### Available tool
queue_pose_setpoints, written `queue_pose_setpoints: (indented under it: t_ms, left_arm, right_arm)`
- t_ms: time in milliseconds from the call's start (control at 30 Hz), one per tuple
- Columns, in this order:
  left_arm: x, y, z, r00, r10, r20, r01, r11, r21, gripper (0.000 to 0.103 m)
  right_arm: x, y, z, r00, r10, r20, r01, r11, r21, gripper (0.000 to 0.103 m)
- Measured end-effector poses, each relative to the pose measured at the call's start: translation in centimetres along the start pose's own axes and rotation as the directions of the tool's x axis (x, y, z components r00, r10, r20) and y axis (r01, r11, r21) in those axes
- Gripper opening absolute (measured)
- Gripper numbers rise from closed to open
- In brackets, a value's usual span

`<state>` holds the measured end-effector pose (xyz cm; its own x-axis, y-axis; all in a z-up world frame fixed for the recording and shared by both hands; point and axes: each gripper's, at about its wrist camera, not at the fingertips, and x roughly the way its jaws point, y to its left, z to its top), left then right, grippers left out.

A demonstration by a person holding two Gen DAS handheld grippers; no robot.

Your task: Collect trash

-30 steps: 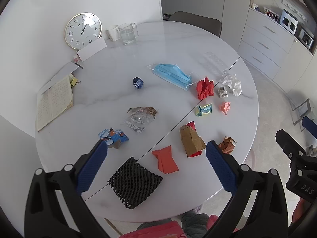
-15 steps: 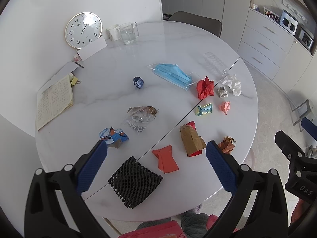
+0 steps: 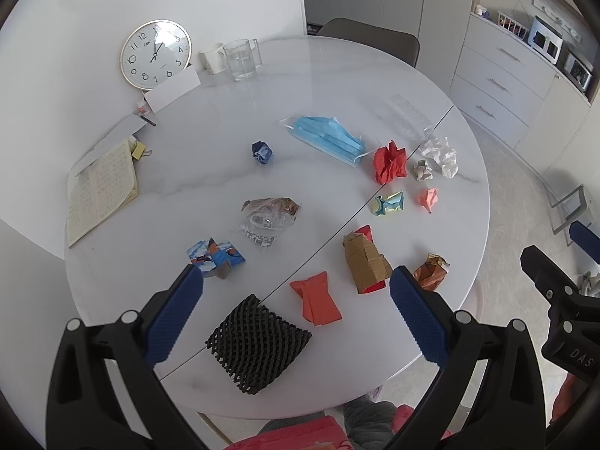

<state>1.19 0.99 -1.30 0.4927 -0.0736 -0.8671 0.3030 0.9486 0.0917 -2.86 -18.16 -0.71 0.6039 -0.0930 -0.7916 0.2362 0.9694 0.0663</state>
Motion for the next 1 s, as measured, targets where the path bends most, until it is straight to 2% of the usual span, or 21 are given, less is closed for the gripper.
queue_pose_setpoints:
  t_ms: [400, 600, 700, 767, 900, 967, 1000]
  left_arm:
    - [3.6, 2.8, -1.2, 0.997, -0.063, -0.043, 0.066, 0.995, 0.073, 0.095]
    - [7.6, 5.3, -3.5, 0.988, -0.13, -0.085, 0.145, 0.968, 0.203, 0.095]
    - [10.3, 6.7, -5.2, 0.967, -0.208, -0.149, 0.242, 0.932, 0.269, 0.095]
    - [12.0, 7.4, -6.2, 0.955, -0.228, -0.188, 0.277, 0.913, 0.3, 0.095]
    - [15.5, 8.2, -8.2, 0.912, -0.279, -0.302, 0.38, 0.853, 0.358, 0.095]
    - [16.4, 8.4, -8.8, 0.896, -0.295, -0.332, 0.41, 0.837, 0.364, 0.095]
    - [16.7, 8.5, -8.9, 0.882, -0.317, -0.35, 0.438, 0.825, 0.358, 0.095]
  right_arm:
    - [2.5, 2.6, -1.6, 0.996, 0.046, -0.073, -0.043, 0.998, 0.038, 0.101]
    - [4.7, 4.8, -3.0, 0.989, 0.072, -0.128, -0.064, 0.996, 0.067, 0.101]
    - [5.7, 5.7, -3.8, 0.985, 0.084, -0.151, -0.074, 0.995, 0.07, 0.101]
    - [6.4, 6.3, -4.4, 0.982, 0.083, -0.168, -0.072, 0.995, 0.072, 0.101]
    - [7.2, 6.7, -5.5, 0.977, 0.082, -0.199, -0.068, 0.995, 0.08, 0.101]
    - [7.5, 6.8, -6.0, 0.974, 0.081, -0.212, -0.064, 0.995, 0.082, 0.101]
    - [7.7, 6.9, -6.2, 0.972, 0.078, -0.219, -0.061, 0.995, 0.083, 0.101]
